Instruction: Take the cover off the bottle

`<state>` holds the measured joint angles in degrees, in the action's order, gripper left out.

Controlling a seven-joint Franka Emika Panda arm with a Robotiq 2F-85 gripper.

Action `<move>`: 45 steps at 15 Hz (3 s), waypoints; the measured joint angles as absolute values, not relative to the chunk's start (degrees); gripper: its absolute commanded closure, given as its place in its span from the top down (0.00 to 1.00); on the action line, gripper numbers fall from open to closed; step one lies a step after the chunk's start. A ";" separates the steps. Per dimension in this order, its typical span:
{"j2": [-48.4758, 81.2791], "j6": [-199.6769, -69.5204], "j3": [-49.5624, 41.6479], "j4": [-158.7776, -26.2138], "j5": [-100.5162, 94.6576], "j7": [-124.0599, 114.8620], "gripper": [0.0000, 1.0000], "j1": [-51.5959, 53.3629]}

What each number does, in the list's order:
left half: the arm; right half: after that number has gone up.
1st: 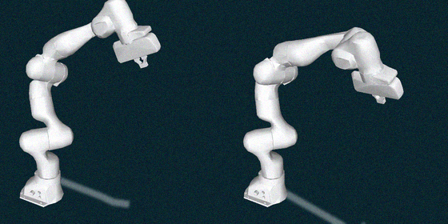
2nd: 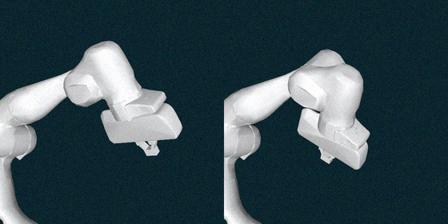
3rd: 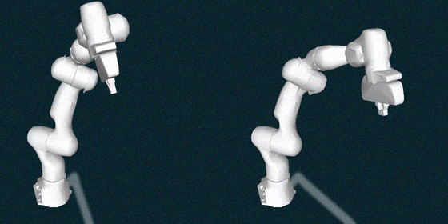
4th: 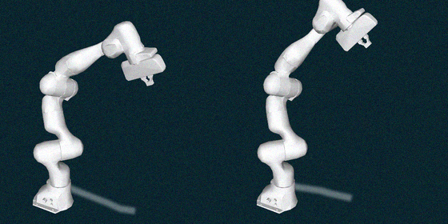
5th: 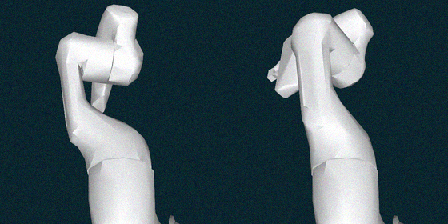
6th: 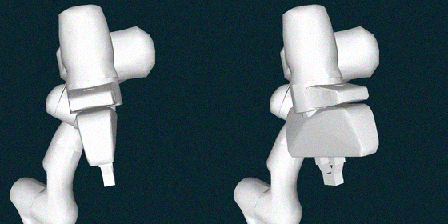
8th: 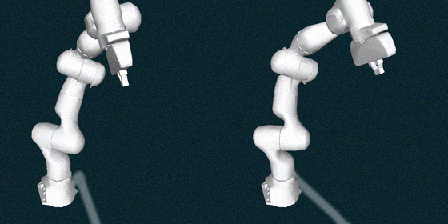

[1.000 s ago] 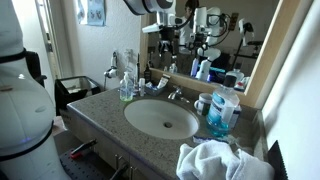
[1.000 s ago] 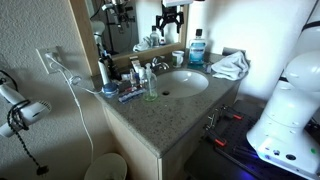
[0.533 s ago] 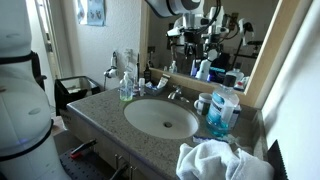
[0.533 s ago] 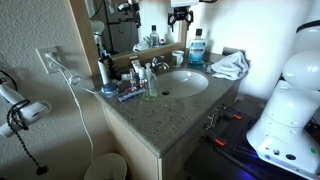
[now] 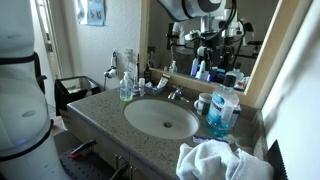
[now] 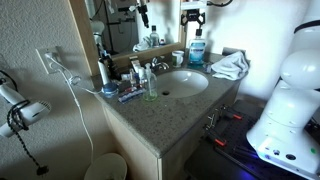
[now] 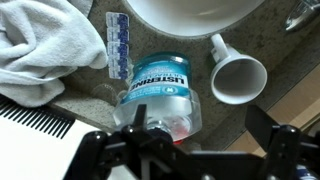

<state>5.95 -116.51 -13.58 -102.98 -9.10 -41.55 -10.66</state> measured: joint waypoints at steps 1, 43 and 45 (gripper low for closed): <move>6.01 -116.98 -14.05 -102.97 -9.10 -42.35 1.00 -11.06; 11.03 -118.57 -17.24 -91.85 -13.33 -51.12 0.20 -10.94; 10.99 -118.57 -17.19 -91.64 -13.33 -51.12 0.20 -10.70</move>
